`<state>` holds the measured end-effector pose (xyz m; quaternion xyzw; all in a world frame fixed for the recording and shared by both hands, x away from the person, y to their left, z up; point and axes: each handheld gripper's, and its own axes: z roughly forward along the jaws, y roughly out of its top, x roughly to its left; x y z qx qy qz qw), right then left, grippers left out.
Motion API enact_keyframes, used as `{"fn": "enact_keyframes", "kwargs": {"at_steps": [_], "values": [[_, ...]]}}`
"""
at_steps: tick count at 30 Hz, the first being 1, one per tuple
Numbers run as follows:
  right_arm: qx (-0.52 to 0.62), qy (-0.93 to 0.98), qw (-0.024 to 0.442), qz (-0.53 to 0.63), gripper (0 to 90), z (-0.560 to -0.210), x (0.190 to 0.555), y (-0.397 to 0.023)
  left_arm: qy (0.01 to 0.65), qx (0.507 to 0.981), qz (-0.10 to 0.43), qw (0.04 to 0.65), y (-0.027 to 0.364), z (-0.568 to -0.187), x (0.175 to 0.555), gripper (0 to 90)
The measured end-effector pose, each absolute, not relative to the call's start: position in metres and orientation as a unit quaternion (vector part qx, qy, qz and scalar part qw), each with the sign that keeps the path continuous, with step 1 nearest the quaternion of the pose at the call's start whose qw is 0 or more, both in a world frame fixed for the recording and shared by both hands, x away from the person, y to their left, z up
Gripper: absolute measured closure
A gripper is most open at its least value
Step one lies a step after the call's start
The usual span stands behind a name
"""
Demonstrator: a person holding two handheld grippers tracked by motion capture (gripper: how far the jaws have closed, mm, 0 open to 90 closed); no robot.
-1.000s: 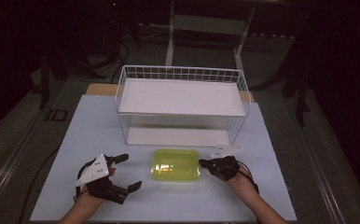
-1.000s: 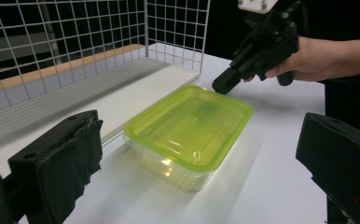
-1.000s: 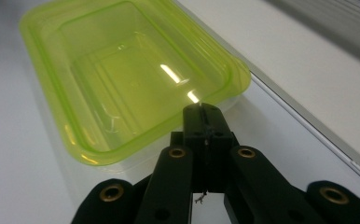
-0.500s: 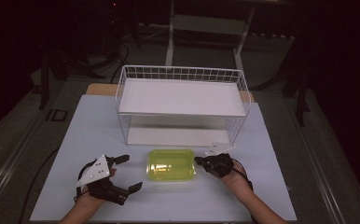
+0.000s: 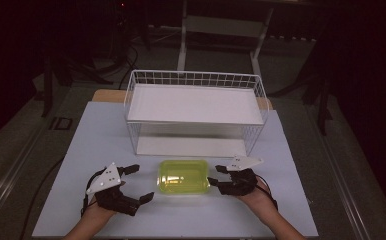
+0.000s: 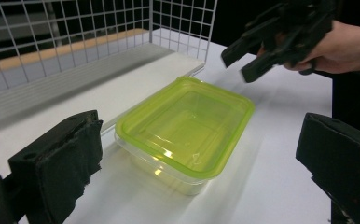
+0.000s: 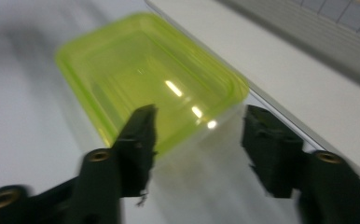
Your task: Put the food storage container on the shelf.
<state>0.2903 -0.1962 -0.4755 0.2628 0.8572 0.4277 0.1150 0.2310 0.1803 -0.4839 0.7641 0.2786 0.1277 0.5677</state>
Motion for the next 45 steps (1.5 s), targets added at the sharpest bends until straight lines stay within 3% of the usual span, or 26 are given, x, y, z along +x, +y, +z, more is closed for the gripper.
{"fn": "enact_keyframes", "kwargs": {"at_steps": [4,9,12,17,22,27,28,39,42,45], "values": [[0.261,0.853,0.101,0.440,16.9,-0.470,0.288,-0.197,0.287,0.767,0.132,0.558,0.177,-0.479,0.233,0.9],[0.277,0.841,0.115,0.450,16.5,-0.465,0.287,-0.197,0.289,0.768,0.135,0.556,0.171,-0.469,0.240,0.9],[0.277,0.834,0.131,0.458,21.4,-0.463,0.287,-0.198,0.289,0.773,0.128,0.550,0.168,-0.465,0.245,0.9],[0.290,0.833,0.129,0.454,19.9,-0.462,0.291,-0.197,0.306,0.780,0.108,0.535,0.160,-0.466,0.257,0.9],[0.318,0.823,0.128,0.452,11.8,-0.465,0.292,-0.190,0.332,0.789,0.093,0.508,0.152,-0.471,0.266,0.9],[0.332,0.818,0.126,0.453,11.7,-0.471,0.291,-0.181,0.357,0.789,0.082,0.494,0.149,-0.481,0.273,1.0],[0.339,0.822,0.122,0.441,11.9,-0.474,0.293,-0.177,0.363,0.786,0.083,0.493,0.149,-0.483,0.274,6.6],[0.371,0.832,0.085,0.404,25.3,-0.495,0.296,-0.167,0.439,0.776,0.041,0.452,0.147,-0.509,0.288,20.3],[0.383,0.831,0.079,0.396,30.5,-0.498,0.297,-0.168,0.452,0.772,0.041,0.445,0.147,-0.513,0.289,27.8],[0.389,0.832,0.072,0.390,33.2,-0.500,0.298,-0.168,0.452,0.769,0.019,0.451,0.148,-0.515,0.290,43.0]]}}
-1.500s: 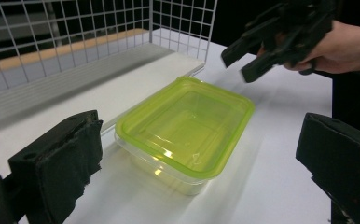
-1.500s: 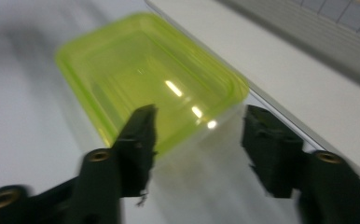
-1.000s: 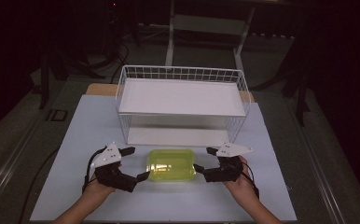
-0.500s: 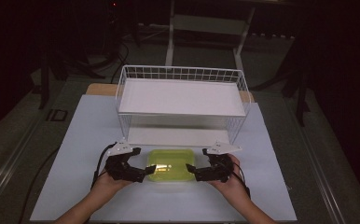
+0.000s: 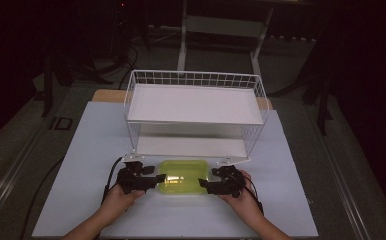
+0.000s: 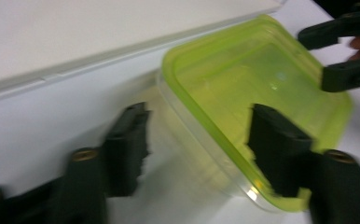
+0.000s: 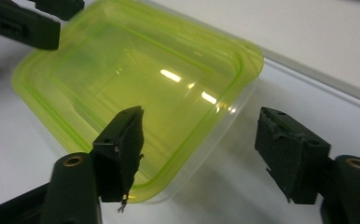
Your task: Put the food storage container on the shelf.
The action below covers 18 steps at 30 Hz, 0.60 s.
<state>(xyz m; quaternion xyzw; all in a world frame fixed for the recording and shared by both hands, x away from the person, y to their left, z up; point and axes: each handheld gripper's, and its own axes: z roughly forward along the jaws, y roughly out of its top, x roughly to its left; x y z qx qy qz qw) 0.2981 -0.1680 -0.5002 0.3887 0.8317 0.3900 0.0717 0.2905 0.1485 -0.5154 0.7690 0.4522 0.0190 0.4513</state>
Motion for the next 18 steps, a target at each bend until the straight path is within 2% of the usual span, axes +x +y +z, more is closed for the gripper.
{"fn": "enact_keyframes", "kwargs": {"at_steps": [2,5,8,11,12,18], "values": [[0.394,0.830,0.066,0.389,36.3,-0.500,0.299,-0.169,0.450,0.770,0.006,0.453,0.149,-0.517,0.291,51.2],[0.402,0.829,0.061,0.385,40.2,-0.501,0.300,-0.170,0.450,0.768,-0.011,0.455,0.149,-0.518,0.293,56.6],[0.407,0.827,0.044,0.385,41.6,-0.502,0.301,-0.172,0.447,0.772,-0.007,0.452,0.146,-0.518,0.291,57.7],[0.407,0.828,0.044,0.384,46.1,-0.501,0.300,-0.171,0.442,0.775,-0.001,0.451,0.146,-0.517,0.289,59.1],[0.405,0.828,0.041,0.385,51.1,-0.500,0.299,-0.170,0.442,0.775,0.000,0.451,0.146,-0.517,0.288,59.4],[0.404,0.829,0.047,0.384,58.9,-0.497,0.294,-0.170,0.439,0.778,0.007,0.449,0.145,-0.513,0.282,62.8]]}}
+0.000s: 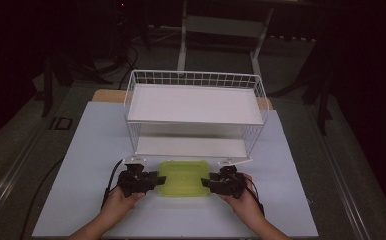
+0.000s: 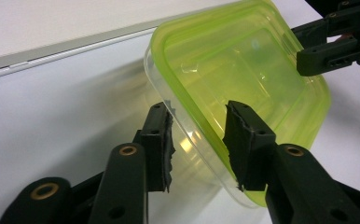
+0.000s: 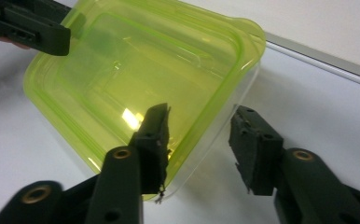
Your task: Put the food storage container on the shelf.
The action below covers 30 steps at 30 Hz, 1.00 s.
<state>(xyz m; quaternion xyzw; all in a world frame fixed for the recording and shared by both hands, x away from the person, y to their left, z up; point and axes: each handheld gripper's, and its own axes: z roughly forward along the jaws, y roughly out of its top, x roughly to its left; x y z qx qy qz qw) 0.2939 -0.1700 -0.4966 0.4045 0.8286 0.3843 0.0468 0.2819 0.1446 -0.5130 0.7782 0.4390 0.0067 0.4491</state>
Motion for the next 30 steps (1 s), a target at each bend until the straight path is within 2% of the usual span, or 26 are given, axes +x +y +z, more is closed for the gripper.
{"fn": "enact_keyframes", "kwargs": {"at_steps": [4,12,19,23,30], "values": [[0.403,0.831,0.056,0.380,63.1,-0.493,0.288,-0.170,0.433,0.777,0.006,0.457,0.145,-0.512,0.277,65.5],[0.405,0.831,0.051,0.378,65.6,-0.491,0.282,-0.170,0.433,0.775,-0.001,0.460,0.145,-0.510,0.275,69.3],[0.417,0.821,0.020,0.388,72.0,-0.492,0.274,-0.172,0.443,0.774,-0.002,0.452,0.143,-0.506,0.267,76.3],[0.422,0.821,0.031,0.384,76.1,-0.490,0.265,-0.171,0.445,0.772,-0.001,0.455,0.143,-0.504,0.262,79.5],[0.424,0.812,0.037,0.399,76.6,-0.481,0.268,-0.174,0.440,0.765,0.014,0.470,0.142,-0.491,0.263,79.7]]}}
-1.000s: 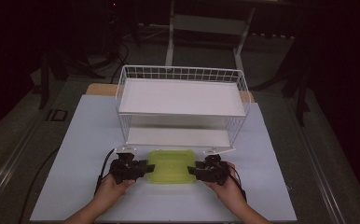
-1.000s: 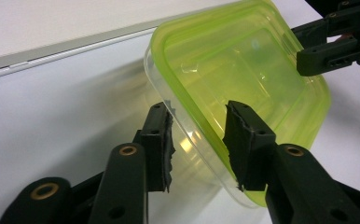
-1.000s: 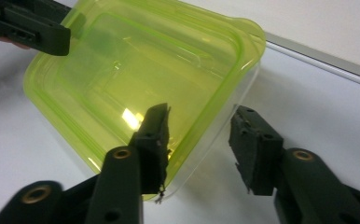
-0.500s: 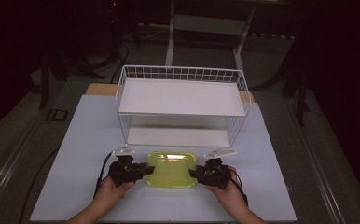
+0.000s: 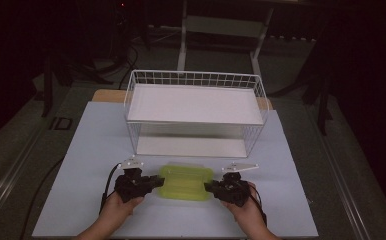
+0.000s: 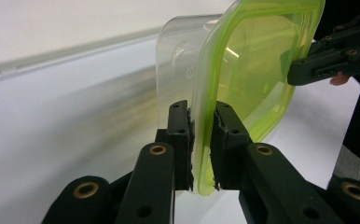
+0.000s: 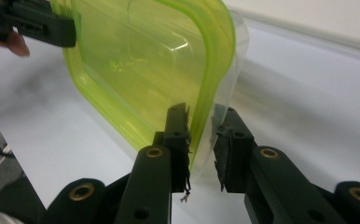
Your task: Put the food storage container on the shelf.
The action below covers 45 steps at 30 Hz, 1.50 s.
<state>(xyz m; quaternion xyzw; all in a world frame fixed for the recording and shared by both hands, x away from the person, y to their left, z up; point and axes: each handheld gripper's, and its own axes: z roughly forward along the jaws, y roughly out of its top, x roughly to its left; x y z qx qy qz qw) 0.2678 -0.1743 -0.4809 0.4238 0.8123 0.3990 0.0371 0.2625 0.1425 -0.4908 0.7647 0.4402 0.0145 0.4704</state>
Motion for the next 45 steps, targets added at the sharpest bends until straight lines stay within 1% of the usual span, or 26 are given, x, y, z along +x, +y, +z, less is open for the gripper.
{"fn": "enact_keyframes", "kwargs": {"at_steps": [2,8,12,16,22,31,38,45], "values": [[0.421,0.806,0.049,0.413,77.1,-0.470,0.272,-0.177,0.436,0.761,0.018,0.480,0.142,-0.486,0.266,79.8],[0.421,0.797,0.069,0.428,77.2,-0.455,0.282,-0.182,0.432,0.754,0.021,0.494,0.138,-0.479,0.276,79.8],[0.422,0.794,0.076,0.431,77.2,-0.450,0.292,-0.186,0.430,0.750,0.027,0.502,0.134,-0.475,0.285,79.9],[0.425,0.792,0.074,0.433,77.1,-0.449,0.299,-0.188,0.427,0.743,0.032,0.515,0.132,-0.477,0.295,80.2],[0.438,0.787,0.077,0.428,76.7,-0.457,0.318,-0.191,0.434,0.745,0.040,0.504,0.125,-0.483,0.312,80.3],[0.454,0.783,0.084,0.417,76.3,-0.470,0.334,-0.190,0.441,0.747,0.043,0.496,0.121,-0.496,0.332,80.2],[0.461,0.777,0.105,0.415,76.2,-0.474,0.348,-0.188,0.449,0.739,0.046,0.501,0.118,-0.506,0.348,80.0],[0.468,0.770,0.111,0.420,75.9,-0.479,0.358,-0.187,0.451,0.732,0.062,0.508,0.117,-0.506,0.358,79.8]]}}
